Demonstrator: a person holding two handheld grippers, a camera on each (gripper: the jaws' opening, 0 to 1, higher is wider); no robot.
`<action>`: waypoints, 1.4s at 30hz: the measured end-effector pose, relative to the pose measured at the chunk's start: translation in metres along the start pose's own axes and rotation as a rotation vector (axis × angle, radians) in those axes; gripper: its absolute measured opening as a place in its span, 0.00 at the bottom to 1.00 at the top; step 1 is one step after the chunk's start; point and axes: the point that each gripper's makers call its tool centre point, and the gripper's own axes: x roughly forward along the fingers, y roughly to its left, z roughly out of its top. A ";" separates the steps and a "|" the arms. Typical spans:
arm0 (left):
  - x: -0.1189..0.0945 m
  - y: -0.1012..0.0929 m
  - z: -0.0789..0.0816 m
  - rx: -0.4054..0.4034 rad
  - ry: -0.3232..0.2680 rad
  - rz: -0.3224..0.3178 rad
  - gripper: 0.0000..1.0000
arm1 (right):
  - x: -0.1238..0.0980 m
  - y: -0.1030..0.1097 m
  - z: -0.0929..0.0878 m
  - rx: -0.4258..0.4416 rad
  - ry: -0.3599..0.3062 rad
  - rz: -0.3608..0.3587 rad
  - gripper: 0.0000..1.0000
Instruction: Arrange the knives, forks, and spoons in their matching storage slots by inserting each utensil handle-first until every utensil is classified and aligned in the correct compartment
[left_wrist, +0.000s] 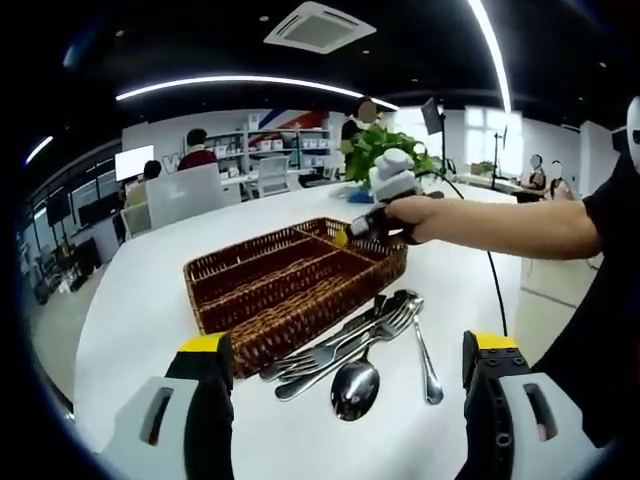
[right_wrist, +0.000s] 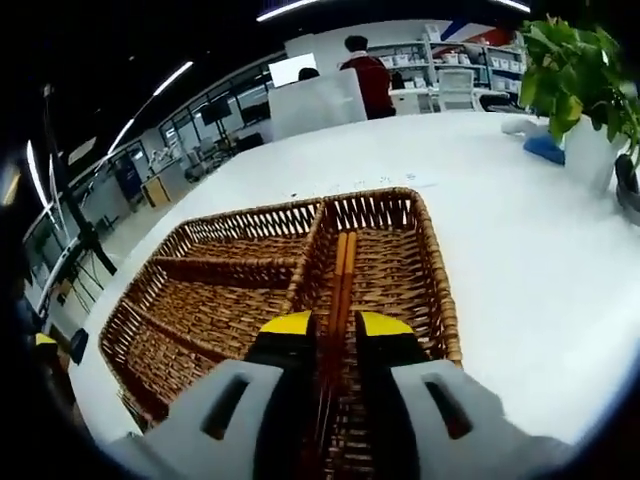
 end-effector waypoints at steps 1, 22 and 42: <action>0.000 0.000 0.000 0.000 0.000 0.001 0.98 | -0.001 0.000 0.002 -0.009 -0.005 0.002 0.16; 0.010 0.017 0.008 -0.025 -0.010 0.029 0.98 | -0.067 0.025 0.003 -0.177 -0.116 0.067 0.48; 0.011 0.034 0.017 -0.055 -0.044 0.064 0.99 | -0.121 0.047 -0.035 -0.296 -0.115 0.164 0.84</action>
